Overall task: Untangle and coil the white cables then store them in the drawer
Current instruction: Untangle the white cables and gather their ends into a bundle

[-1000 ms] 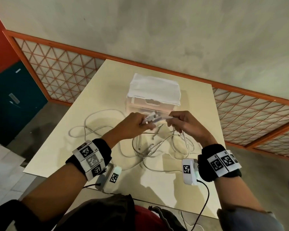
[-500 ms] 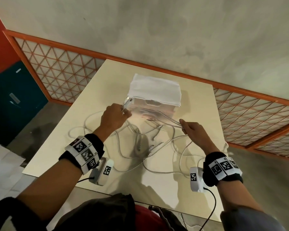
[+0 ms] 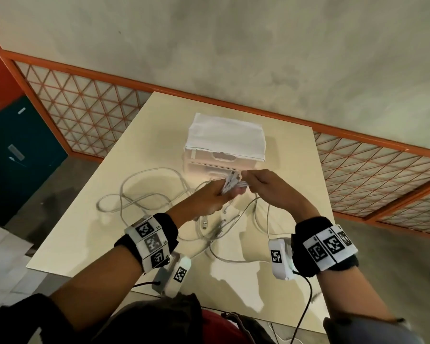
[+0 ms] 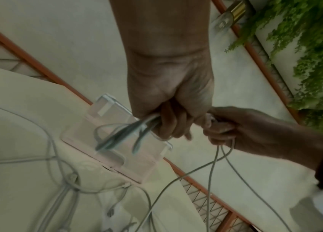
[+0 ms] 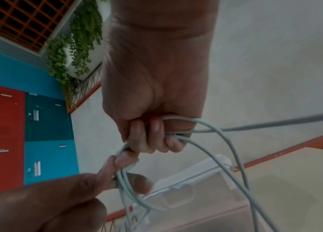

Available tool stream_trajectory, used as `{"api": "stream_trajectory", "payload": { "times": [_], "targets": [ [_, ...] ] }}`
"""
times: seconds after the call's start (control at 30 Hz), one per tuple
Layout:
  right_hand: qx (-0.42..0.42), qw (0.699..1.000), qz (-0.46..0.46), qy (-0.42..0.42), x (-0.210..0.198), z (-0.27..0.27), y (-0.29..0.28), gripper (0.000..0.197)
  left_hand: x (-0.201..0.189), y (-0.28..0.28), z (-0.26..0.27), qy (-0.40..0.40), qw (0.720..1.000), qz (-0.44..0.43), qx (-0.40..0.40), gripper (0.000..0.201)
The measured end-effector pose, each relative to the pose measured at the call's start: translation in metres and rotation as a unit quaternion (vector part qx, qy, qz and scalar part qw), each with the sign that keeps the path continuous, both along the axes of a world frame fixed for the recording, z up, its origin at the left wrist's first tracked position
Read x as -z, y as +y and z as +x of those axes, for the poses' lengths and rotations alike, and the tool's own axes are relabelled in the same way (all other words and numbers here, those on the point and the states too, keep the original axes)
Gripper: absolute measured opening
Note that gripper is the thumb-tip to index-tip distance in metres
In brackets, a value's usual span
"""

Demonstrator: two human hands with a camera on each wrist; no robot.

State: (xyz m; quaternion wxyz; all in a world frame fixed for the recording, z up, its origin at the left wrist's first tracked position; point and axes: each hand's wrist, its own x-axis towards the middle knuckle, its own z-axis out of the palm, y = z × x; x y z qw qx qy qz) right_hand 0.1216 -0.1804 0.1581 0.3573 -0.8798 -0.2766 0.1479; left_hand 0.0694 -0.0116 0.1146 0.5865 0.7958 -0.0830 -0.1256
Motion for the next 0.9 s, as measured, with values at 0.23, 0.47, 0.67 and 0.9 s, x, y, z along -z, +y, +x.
{"api": "stream_trajectory", "payload": {
  "times": [0.23,0.47,0.67,0.9],
  "targets": [
    [0.089,0.996,0.014,0.022,0.014,0.012,-0.028,0.057,-0.005,0.015,0.015,-0.082,0.980,-0.014,-0.180,0.035],
    [0.153,0.986,-0.002,0.061,0.037,0.023,-0.066,0.043,-0.004,0.049,0.024,-0.120,0.918,0.006,-0.377,0.026],
    [0.203,0.979,-0.013,0.014,0.035,0.024,-0.074,0.046,0.013,0.060,0.020,-0.066,0.884,0.116,-0.448,0.044],
    [0.170,0.984,-0.014,-0.059,0.015,0.030,-0.061,0.037,0.019,0.058,0.017,-0.032,0.902,0.123,-0.413,0.033]
  ]
}}
